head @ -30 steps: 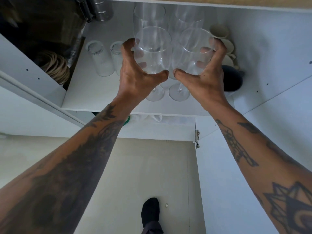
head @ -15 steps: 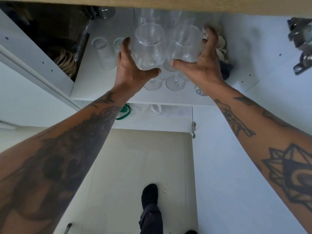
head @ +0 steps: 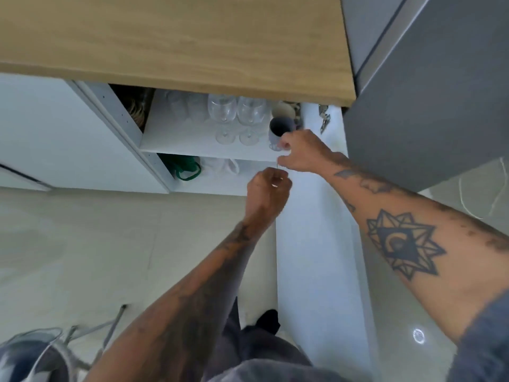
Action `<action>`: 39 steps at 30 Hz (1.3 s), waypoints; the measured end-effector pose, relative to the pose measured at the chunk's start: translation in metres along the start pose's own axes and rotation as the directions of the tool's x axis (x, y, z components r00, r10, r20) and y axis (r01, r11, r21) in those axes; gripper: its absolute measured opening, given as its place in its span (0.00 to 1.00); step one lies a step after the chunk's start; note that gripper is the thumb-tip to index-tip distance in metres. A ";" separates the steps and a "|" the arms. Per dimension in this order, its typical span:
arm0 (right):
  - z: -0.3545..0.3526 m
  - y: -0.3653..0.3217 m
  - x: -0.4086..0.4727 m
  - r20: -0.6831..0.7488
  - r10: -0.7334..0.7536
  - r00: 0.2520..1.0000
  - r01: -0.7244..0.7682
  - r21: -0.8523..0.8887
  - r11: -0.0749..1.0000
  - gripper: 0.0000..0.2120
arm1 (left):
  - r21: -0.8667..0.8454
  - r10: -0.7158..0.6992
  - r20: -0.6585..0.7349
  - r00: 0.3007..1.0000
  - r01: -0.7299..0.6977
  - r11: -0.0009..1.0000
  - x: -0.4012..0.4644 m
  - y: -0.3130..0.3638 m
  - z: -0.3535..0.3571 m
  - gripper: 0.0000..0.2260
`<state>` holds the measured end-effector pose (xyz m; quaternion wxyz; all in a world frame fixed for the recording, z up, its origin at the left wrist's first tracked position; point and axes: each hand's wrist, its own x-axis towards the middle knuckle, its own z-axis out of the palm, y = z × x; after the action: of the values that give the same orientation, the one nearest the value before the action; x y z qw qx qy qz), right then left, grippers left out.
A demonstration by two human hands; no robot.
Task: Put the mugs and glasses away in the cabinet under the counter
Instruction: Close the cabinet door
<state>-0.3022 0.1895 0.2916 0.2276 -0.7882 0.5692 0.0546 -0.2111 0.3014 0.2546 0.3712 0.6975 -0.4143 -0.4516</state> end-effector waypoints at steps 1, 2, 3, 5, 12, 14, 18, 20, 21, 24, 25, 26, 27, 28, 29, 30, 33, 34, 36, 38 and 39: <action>-0.010 0.003 -0.021 0.029 -0.014 0.999 0.017 -0.110 0.994 0.19 | -0.008 -0.022 0.061 0.998 0.022 1.000 -0.027 0.013 0.013 0.10; -0.018 0.008 -0.040 0.041 -0.019 0.999 0.027 -0.208 0.978 0.16 | -0.018 -0.049 0.117 0.992 0.051 0.999 -0.052 0.024 0.027 0.13; -0.024 0.013 -0.058 0.047 -0.022 0.999 0.035 -0.292 0.956 0.14 | -0.027 -0.073 0.164 0.984 0.078 0.997 -0.076 0.034 0.040 0.17; -0.031 0.027 -0.090 0.072 -0.005 0.997 0.033 -0.390 0.920 0.13 | -0.004 -0.098 0.246 0.964 0.102 0.995 -0.118 0.047 0.064 0.27; -0.014 0.056 -0.141 0.044 0.068 0.997 -0.060 -0.178 0.982 0.14 | 0.367 -0.063 0.387 0.920 -0.091 0.926 -0.190 0.024 0.084 0.40; -0.007 0.053 -0.149 0.033 0.047 0.998 -0.041 -0.159 0.986 0.16 | 0.394 -0.033 0.379 0.925 -0.129 0.910 -0.197 0.015 0.077 0.38; 0.008 0.044 -0.159 -0.004 0.024 1.000 -0.024 -0.127 0.992 0.17 | 0.429 0.021 0.382 0.924 -0.197 0.882 -0.193 0.006 0.054 0.37; 0.018 0.035 -0.161 -0.050 0.066 0.997 -0.070 -0.081 0.994 0.15 | 0.444 0.052 0.395 0.917 -0.240 0.863 -0.190 0.000 0.035 0.36; 0.023 0.029 -0.161 -0.073 0.084 0.994 -0.089 -0.059 0.994 0.15 | 0.449 0.063 0.394 0.917 -0.251 0.858 -0.189 -0.004 0.023 0.35; 0.036 0.007 -0.159 -0.121 0.089 0.989 -0.094 -0.040 0.995 0.16 | 0.472 0.100 0.389 0.916 -0.291 0.832 -0.186 -0.020 -0.016 0.33; 0.040 -0.002 -0.157 -0.130 0.083 0.988 -0.091 -0.050 0.995 0.16 | 0.487 0.126 0.385 0.914 -0.317 0.814 -0.184 -0.026 -0.031 0.32; 0.042 -0.013 -0.155 -0.135 0.080 0.988 -0.090 -0.069 0.994 0.16 | 0.505 0.158 0.380 0.911 -0.348 0.790 -0.182 -0.032 -0.045 0.31; 0.045 -0.025 -0.154 -0.131 0.079 0.988 -0.091 -0.091 0.992 0.17 | 0.523 0.189 0.374 0.908 -0.375 0.765 -0.182 -0.039 -0.061 0.31; 0.049 -0.038 -0.152 -0.122 0.077 0.989 -0.091 -0.107 0.990 0.18 | 0.538 0.216 0.368 0.904 -0.397 0.744 -0.182 -0.046 -0.079 0.30; 0.054 -0.050 -0.151 -0.112 0.086 0.990 -0.099 -0.109 0.989 0.19 | 0.550 0.239 0.364 0.900 -0.415 0.725 -0.181 -0.052 -0.097 0.28; 0.057 -0.063 -0.149 -0.103 0.104 0.989 -0.114 -0.100 0.988 0.21 | 0.563 0.260 0.357 0.897 -0.429 0.706 -0.179 -0.058 -0.115 0.27; 0.061 -0.096 -0.138 -0.083 0.139 0.987 -0.146 -0.091 0.985 0.25 | 0.573 0.379 0.306 0.873 -0.487 0.659 -0.171 -0.077 -0.167 0.23; 0.061 -0.105 -0.133 -0.085 0.144 0.986 -0.152 -0.096 0.984 0.26 | 0.577 0.417 0.285 0.863 -0.502 0.644 -0.167 -0.083 -0.184 0.23; 0.059 -0.120 -0.122 -0.086 0.152 0.985 -0.159 -0.087 0.983 0.27 | 0.607 0.427 0.298 0.854 -0.515 0.606 -0.157 -0.087 -0.214 0.23; 0.058 -0.131 -0.110 -0.081 0.153 0.985 -0.160 -0.088 0.983 0.28 | 0.649 0.455 0.292 0.841 -0.524 0.552 -0.141 -0.089 -0.237 0.23; 0.058 -0.134 -0.104 -0.081 0.153 0.985 -0.160 -0.094 0.983 0.28 | 0.671 0.468 0.277 0.839 -0.518 0.531 -0.132 -0.087 -0.245 0.22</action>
<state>-0.2046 0.3377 0.3159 0.1621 -0.7528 0.6339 0.0719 0.0069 0.4903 0.2965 0.1642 0.6250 -0.7485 -0.1491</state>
